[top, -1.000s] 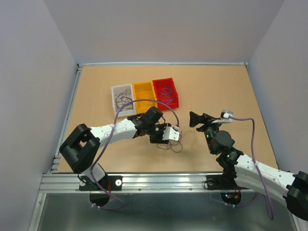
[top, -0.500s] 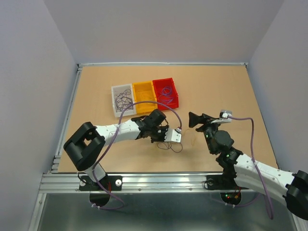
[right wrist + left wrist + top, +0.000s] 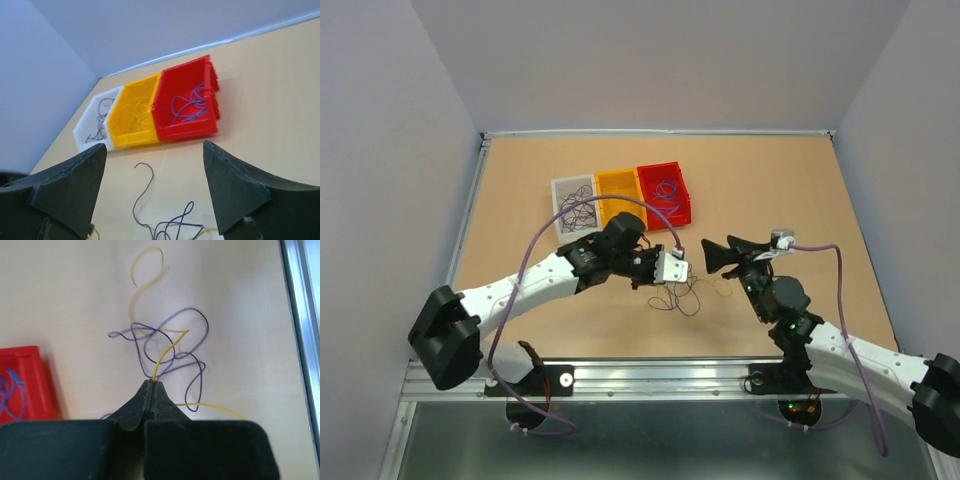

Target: Untangle the cables

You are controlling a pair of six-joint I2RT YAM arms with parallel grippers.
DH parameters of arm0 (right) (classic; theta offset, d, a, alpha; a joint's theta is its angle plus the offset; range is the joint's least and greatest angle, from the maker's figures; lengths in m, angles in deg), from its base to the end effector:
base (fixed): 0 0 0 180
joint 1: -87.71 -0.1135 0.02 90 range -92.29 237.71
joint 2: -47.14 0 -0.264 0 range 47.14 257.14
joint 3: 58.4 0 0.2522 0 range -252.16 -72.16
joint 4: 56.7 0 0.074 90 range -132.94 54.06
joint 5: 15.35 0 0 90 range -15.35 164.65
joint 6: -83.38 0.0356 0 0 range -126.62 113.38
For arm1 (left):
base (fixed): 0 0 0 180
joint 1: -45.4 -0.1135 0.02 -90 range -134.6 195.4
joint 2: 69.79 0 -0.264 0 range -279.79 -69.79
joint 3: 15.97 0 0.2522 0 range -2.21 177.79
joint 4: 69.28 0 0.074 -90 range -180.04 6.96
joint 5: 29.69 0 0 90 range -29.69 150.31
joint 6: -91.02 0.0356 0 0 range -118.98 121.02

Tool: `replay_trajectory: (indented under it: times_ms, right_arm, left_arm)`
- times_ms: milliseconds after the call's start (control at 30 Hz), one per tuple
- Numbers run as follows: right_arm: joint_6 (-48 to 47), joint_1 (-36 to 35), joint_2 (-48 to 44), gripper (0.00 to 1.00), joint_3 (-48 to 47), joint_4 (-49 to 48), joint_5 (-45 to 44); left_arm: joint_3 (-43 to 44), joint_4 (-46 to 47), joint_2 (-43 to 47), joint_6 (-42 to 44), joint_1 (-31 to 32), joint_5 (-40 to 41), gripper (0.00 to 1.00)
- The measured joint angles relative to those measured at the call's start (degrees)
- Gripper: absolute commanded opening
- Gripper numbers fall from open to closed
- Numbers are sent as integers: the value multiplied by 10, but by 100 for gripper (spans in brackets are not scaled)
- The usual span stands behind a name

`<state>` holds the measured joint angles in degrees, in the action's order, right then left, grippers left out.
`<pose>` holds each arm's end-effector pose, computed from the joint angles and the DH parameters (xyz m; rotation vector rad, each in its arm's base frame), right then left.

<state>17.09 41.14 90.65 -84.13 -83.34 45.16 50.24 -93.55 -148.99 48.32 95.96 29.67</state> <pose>0.1313 0.1132 0.2344 0.1447 1.4609 0.6413 0.1763 -0.2429 0.2528 1.8249 1.2004 -0.6232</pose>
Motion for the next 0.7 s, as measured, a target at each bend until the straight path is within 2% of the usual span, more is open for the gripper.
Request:
replay_trajectory:
  times_ms: [167, 333, 500, 700]
  right_arm:
    - [-35, 1, 40, 82, 12, -76, 172]
    - [-52, 1, 149, 80, 11, -163, 356]
    - [-50, 0, 230, 79, 9, -199, 444]
    - [-44, 0, 267, 78, -5, -222, 454]
  left_arm:
    - [29, 19, 74, -64, -21, -24, 0]
    - [89, 21, 87, -122, -23, -20, 0]
    - [172, 23, 87, -169, -23, 48, 0]
    - [240, 29, 85, -217, -56, 135, 0]
